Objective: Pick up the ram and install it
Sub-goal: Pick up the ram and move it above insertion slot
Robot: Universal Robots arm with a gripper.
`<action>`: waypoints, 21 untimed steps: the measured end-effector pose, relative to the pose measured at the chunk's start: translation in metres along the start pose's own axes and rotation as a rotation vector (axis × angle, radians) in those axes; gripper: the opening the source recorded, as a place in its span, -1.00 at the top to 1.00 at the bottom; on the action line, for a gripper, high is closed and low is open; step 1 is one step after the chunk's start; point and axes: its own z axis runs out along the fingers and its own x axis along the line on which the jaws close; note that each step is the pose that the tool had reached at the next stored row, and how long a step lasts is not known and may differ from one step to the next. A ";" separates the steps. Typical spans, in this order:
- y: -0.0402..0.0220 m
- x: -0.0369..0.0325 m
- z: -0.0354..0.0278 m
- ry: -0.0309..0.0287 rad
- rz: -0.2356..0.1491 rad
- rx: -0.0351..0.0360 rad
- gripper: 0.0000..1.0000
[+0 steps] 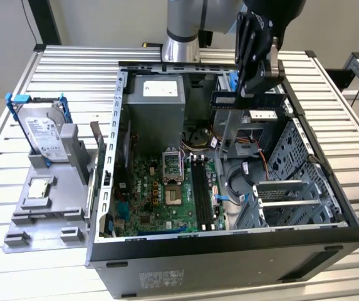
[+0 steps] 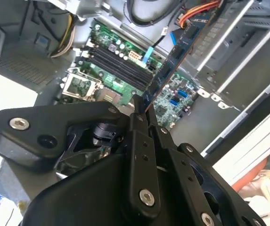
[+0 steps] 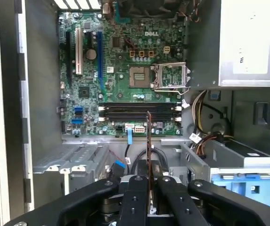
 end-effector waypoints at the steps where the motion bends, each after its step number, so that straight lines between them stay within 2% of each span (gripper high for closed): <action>1: 0.0011 -0.0034 0.0004 0.0001 0.000 0.0000 1.00; 7: 0.0030 -0.0252 0.0015 0.0000 0.000 0.0000 1.00; 10: 0.0034 -0.0331 0.0019 0.0001 0.000 0.0000 1.00; 21: 0.0034 -0.0336 0.0021 0.0012 0.000 0.0000 1.00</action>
